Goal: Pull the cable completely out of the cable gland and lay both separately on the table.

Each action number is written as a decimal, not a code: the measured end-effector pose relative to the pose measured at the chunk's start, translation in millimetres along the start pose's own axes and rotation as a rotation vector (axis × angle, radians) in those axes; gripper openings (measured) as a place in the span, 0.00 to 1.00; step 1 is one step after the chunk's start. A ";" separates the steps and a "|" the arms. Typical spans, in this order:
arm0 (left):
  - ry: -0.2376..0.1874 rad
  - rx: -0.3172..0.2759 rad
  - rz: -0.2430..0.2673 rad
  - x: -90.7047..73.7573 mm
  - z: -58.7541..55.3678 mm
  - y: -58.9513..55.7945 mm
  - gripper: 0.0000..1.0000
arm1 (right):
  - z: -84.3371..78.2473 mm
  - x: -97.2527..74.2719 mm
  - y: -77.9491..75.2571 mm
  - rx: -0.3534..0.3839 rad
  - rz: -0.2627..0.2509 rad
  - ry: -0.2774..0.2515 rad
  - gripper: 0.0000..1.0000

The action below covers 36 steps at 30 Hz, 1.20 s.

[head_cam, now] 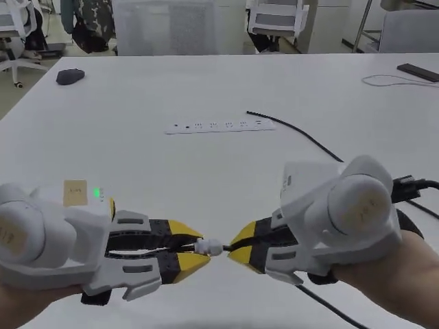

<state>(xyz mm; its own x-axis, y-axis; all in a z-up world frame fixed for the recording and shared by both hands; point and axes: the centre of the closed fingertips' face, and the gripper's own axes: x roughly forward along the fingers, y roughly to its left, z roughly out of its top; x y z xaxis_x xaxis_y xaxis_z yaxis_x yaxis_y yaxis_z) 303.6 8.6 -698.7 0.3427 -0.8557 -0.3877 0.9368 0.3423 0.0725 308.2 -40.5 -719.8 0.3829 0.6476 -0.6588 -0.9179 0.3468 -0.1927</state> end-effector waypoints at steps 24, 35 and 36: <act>-0.043 -0.052 0.123 -38.2 -5.2 20.6 0.15 | -112.2 -28.7 -36.5 0.268 -0.169 0.139 0.00; -0.012 -0.049 0.137 -42.4 -14.4 19.5 0.15 | -47.9 2.2 -12.0 0.106 -0.041 0.048 0.15; -0.012 -0.048 0.134 -42.8 -14.6 18.7 0.15 | -36.7 6.2 -8.5 0.081 -0.026 0.026 0.15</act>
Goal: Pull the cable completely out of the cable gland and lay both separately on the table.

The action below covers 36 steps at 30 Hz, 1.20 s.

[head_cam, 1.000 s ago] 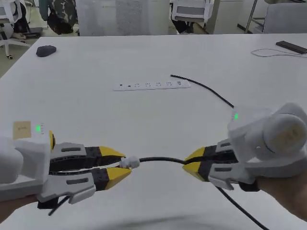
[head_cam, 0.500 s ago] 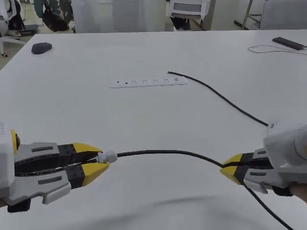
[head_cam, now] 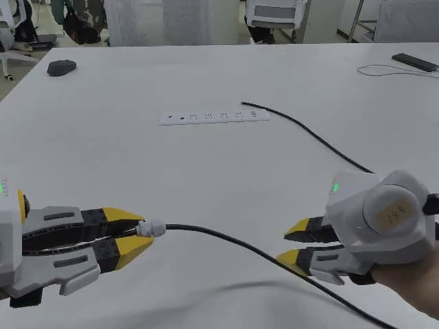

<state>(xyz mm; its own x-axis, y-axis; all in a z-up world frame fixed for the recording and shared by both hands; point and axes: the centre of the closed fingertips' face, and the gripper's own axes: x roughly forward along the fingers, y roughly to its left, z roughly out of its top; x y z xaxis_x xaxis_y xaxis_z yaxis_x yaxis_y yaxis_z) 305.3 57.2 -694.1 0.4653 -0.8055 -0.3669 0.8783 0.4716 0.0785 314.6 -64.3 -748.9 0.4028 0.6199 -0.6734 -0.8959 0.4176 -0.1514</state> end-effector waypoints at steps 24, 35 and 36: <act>0.043 0.028 0.007 -13.3 -4.8 -7.7 0.15 | 105.7 48.9 65.0 -0.348 0.250 -0.093 0.02; 0.055 0.022 0.010 -17.1 -9.8 -5.9 0.15 | 105.7 54.7 68.8 -0.348 0.266 -0.076 0.00; 0.053 0.019 0.023 -21.7 -11.1 -3.4 0.15 | 105.5 55.6 67.8 -0.353 0.260 -0.073 0.00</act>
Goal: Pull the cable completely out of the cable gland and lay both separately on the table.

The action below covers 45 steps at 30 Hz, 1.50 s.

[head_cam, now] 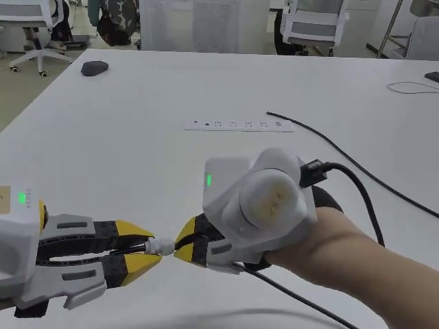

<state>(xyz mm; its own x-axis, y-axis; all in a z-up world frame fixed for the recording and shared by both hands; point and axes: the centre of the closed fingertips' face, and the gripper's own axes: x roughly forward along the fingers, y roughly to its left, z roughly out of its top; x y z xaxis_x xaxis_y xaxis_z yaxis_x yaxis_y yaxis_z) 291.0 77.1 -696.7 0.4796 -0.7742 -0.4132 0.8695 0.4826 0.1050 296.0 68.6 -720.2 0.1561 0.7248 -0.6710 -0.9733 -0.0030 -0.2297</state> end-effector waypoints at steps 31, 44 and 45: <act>-0.069 -0.307 0.440 -123.7 -95.3 20.8 0.15 | 56.2 93.5 -1.9 0.109 0.032 -0.137 0.00; -0.092 -0.391 0.563 -123.9 -141.8 20.1 0.15 | 59.7 154.3 -15.3 0.543 0.064 -0.223 0.00; -0.095 -0.400 0.577 -124.9 -147.2 21.1 0.15 | 55.0 158.9 -16.8 0.540 0.055 -0.209 0.00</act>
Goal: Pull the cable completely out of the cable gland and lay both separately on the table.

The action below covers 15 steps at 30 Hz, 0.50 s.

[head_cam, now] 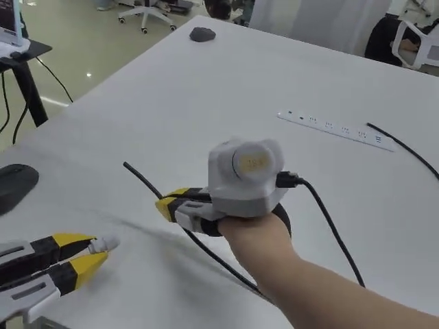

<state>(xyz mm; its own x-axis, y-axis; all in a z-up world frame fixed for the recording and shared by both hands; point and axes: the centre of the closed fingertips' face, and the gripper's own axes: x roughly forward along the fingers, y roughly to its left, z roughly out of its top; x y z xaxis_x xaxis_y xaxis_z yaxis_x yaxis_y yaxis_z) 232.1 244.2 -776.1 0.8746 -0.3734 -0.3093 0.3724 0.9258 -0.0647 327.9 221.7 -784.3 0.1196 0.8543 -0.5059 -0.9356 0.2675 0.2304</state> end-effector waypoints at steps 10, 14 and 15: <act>0.036 -0.017 0.074 -1.9 -28.6 16.3 0.15 | -21.9 24.4 -10.6 0.010 -0.044 0.053 0.00; 0.041 -0.032 0.094 0.2 -34.6 16.9 0.15 | -20.4 27.9 -14.7 -0.026 -0.060 0.045 0.00; 0.041 -0.027 0.090 1.2 -35.4 14.7 0.15 | -20.7 28.8 -17.3 -0.028 -0.070 0.044 0.00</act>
<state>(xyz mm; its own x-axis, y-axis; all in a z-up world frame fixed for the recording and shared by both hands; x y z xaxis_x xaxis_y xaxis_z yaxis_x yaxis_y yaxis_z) 227.6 259.5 -811.0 0.8906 -0.2863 -0.3532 0.2837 0.9570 -0.0605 340.6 232.4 -820.0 0.1710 0.8131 -0.5565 -0.9344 0.3129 0.1700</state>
